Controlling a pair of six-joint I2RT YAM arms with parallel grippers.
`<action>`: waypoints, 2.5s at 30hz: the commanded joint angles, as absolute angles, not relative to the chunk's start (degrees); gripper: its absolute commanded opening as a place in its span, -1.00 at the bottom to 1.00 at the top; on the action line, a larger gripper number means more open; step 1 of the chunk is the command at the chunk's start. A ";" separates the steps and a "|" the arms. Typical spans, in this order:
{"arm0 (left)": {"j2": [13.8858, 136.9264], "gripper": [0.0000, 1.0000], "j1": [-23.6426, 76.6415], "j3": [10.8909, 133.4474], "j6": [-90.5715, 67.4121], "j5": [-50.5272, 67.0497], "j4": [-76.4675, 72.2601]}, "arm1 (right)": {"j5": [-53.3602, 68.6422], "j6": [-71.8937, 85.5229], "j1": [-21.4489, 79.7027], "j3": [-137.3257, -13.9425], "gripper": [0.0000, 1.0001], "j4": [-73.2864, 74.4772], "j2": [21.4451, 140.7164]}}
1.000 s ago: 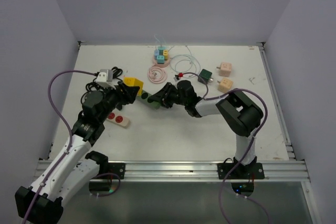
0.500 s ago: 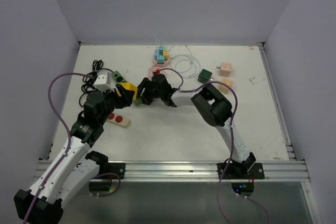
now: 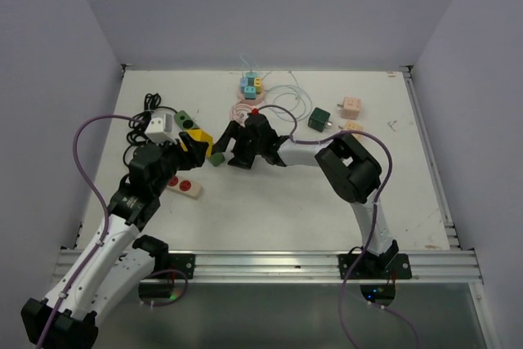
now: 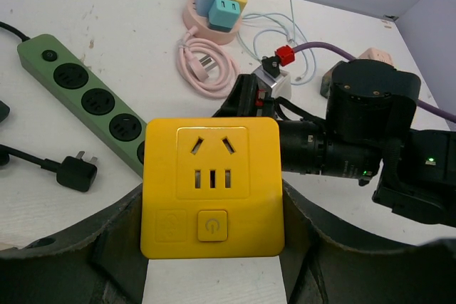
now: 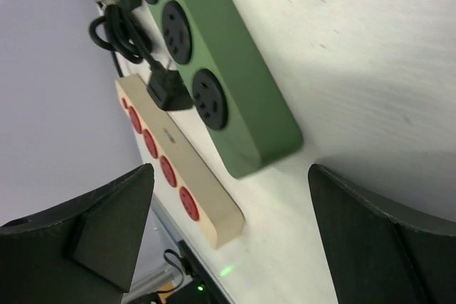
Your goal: Pull the plug off the socket
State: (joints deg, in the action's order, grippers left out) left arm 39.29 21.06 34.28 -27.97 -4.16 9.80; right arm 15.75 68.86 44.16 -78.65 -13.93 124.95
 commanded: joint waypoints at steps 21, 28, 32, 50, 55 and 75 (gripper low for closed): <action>84.93 -0.49 33.39 48.58 -39.98 13.26 -18.98 | -7.05 31.82 18.30 -51.24 0.84 22.50 64.35; 109.66 -0.45 39.11 70.11 -47.27 17.04 -19.16 | 1.39 32.96 8.19 -47.38 0.84 21.01 59.24; 120.30 -0.42 40.43 81.53 -51.75 20.73 -21.70 | 5.18 32.52 4.58 -47.02 0.84 20.21 59.41; 138.43 0.36 42.45 100.19 -53.88 21.80 -15.74 | 12.30 34.01 0.26 -44.74 0.84 14.86 59.77; 136.67 0.47 42.10 98.79 -52.56 19.34 -11.25 | 12.65 33.66 0.26 -44.56 0.84 14.77 59.77; 125.35 0.99 40.68 95.09 -41.60 18.66 -8.64 | 15.20 33.31 0.26 -43.95 0.84 12.49 59.59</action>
